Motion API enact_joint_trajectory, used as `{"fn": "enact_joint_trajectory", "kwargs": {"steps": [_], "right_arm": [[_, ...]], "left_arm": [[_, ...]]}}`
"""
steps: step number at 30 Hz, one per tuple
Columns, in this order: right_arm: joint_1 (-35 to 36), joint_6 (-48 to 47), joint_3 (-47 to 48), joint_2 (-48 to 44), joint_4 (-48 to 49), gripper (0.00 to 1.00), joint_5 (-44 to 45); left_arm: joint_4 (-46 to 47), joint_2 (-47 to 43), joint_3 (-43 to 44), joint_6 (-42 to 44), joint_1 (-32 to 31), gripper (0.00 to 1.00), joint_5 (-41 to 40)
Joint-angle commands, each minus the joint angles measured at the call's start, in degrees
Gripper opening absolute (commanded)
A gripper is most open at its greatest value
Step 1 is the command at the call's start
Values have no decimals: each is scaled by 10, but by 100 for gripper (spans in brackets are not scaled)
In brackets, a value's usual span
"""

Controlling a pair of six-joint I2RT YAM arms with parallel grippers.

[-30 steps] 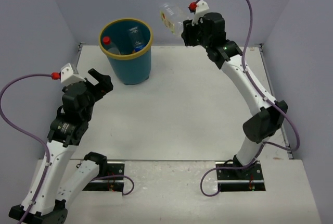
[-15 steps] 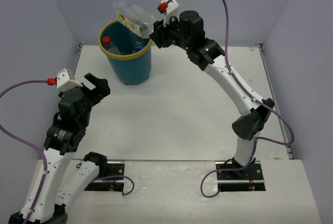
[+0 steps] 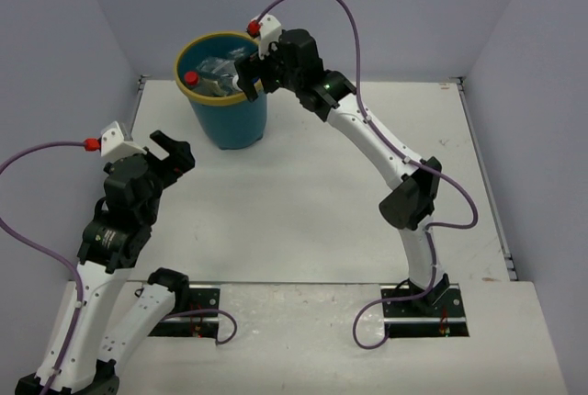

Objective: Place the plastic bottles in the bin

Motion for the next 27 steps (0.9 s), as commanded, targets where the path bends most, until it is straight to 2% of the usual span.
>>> {"fn": "enact_joint_trajectory", "kwargs": {"steps": [1, 9, 13, 17, 21, 22, 23, 27], "right_arm": [[4, 4, -6, -60, 25, 99, 32], [3, 43, -107, -162, 62, 99, 68], [-7, 48, -220, -265, 75, 99, 130], [-48, 88, -387, -389, 104, 99, 143], [-100, 168, -587, -512, 143, 99, 151], [-109, 185, -624, -536, 149, 99, 162], [-119, 211, -715, -598, 162, 99, 184], [-126, 267, -869, -711, 169, 99, 238]], "left_arm": [[-7, -2, -4, -5, 2, 100, 3], [-3, 1, -10, -7, 3, 100, 7], [-2, 12, -15, -15, 2, 100, 25], [12, 12, -36, -18, 2, 100, 36], [23, 16, -53, -20, 2, 100, 35], [25, 18, -55, -20, 2, 100, 36], [32, 22, -61, -22, 3, 100, 38], [48, 33, -78, -21, 3, 100, 49]]}}
